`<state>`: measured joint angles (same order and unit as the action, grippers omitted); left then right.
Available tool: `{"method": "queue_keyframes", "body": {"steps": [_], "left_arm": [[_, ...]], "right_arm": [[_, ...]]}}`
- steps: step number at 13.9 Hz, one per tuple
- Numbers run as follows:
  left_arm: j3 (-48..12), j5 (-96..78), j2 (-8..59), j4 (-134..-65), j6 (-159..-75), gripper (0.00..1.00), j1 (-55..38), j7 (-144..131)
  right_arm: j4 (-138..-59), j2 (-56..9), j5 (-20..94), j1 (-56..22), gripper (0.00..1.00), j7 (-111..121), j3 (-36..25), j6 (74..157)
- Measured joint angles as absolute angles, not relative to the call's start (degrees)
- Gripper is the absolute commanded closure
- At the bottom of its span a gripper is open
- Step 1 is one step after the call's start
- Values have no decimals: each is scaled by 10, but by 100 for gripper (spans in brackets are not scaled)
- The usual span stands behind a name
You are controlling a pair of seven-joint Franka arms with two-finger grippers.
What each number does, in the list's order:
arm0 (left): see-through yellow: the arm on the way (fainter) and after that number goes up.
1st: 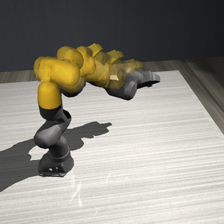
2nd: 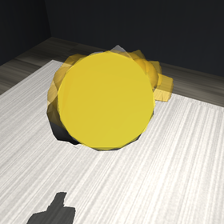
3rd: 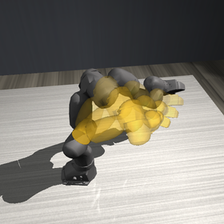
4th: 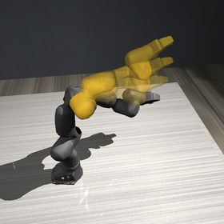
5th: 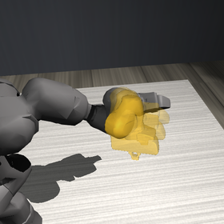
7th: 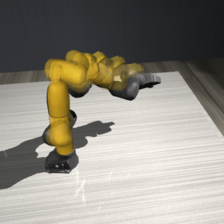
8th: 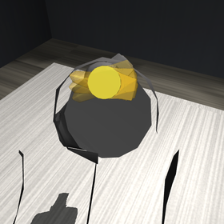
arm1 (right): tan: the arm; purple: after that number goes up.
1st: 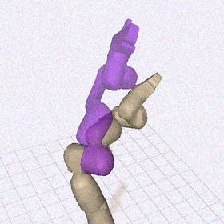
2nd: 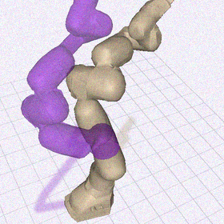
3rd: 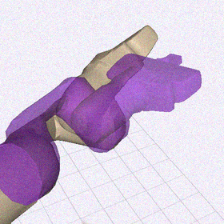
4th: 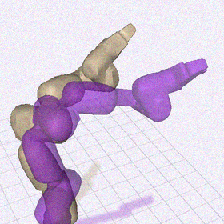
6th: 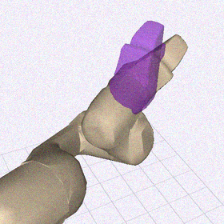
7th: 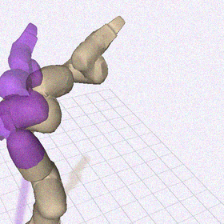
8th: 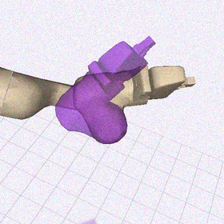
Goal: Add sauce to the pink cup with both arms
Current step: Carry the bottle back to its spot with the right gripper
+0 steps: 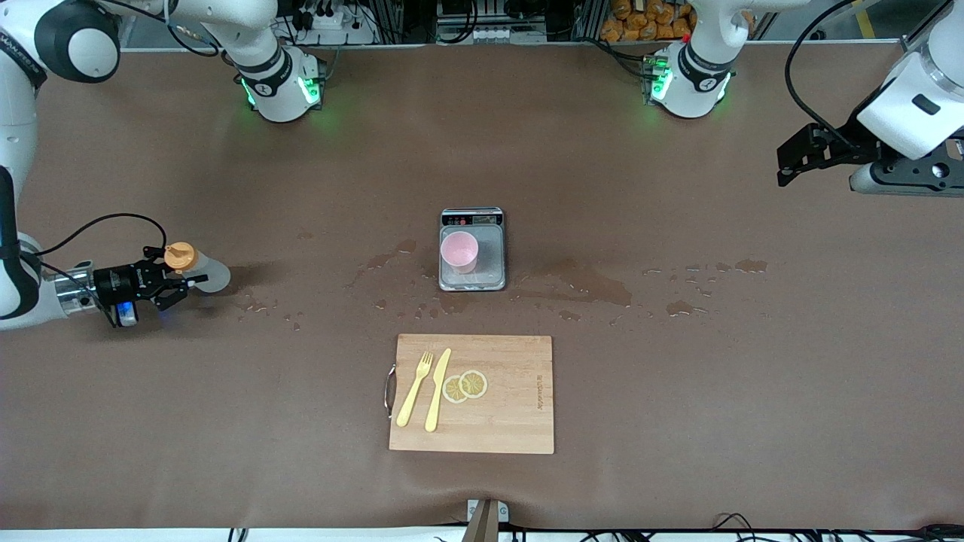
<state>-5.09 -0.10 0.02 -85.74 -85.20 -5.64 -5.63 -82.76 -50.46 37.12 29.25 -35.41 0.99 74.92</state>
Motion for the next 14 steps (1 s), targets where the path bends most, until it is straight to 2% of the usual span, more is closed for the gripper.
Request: {"method": "queue_keyframes", "body": {"steps": [6, 8, 9, 10, 11, 14], "left_arm": [[-54, -1, 0, -857, -852, 0, -57, -56], [-54, -1, 0, -857, -852, 0, -57, -56], [-53, -1, 0, -857, -852, 0, -57, -56], [-53, -1, 0, -857, -852, 0, -57, -56], [-53, -1, 0, -857, -852, 0, -57, -56], [-54, -1, 0, -857, -852, 0, -57, -56]], "right_arm": [[-832, -532, 384, 293, 79, -329, 14, 749], [-832, -543, 385, 293, 69, -317, 13, 750], [-832, -547, 386, 293, 53, -313, 13, 752], [-832, -549, 386, 293, 10, -311, 13, 753], [-832, -549, 386, 293, 0, -311, 14, 753], [-824, -549, 386, 293, 0, -312, 15, 750]]}}
